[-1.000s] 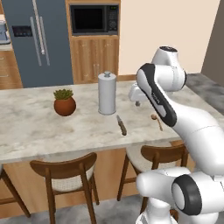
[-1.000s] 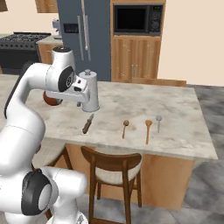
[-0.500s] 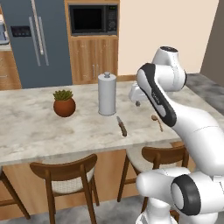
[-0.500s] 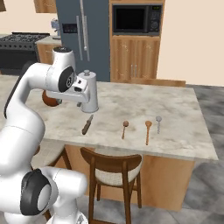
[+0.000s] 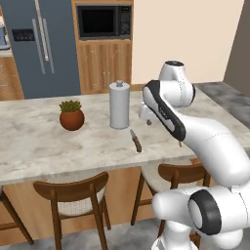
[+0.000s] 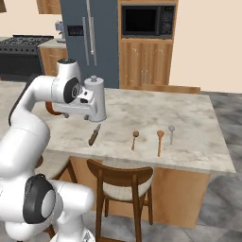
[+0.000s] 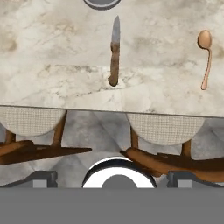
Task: Pick up the metallic utensils from the counter and place them in the open drawer. Make sure not to pick up any wooden utensils.
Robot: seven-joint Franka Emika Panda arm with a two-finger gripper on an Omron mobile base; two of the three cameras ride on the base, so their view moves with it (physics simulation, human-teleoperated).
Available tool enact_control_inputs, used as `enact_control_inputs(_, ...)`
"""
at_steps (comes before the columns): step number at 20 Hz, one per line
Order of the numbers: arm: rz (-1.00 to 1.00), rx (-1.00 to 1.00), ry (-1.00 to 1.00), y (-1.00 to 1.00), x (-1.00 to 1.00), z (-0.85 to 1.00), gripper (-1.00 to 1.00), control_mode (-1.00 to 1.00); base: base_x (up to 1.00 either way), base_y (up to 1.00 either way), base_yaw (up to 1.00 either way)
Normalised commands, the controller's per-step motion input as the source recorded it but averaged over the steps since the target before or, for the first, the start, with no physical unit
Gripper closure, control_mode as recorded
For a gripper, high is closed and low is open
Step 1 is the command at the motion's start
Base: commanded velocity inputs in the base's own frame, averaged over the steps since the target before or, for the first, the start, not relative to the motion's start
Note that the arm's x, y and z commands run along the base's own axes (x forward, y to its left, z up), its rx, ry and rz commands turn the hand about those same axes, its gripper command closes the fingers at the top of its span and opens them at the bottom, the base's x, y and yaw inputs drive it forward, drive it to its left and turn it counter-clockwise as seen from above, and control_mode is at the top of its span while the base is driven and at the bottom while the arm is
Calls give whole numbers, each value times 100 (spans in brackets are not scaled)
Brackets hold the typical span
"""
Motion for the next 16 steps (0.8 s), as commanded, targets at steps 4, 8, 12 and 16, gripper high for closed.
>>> enact_control_inputs(4,0,-5,5,8,42,-46,-100,-100,0,0,0)
enact_control_inputs(8,0,0,1,0,38,-37,-100,-100,0,0,0)
enact_control_inputs(12,0,0,0,0,39,-29,-100,-100,0,0,0)
enact_control_inputs(16,0,0,5,4,65,-37,-100,-100,0,0,0)
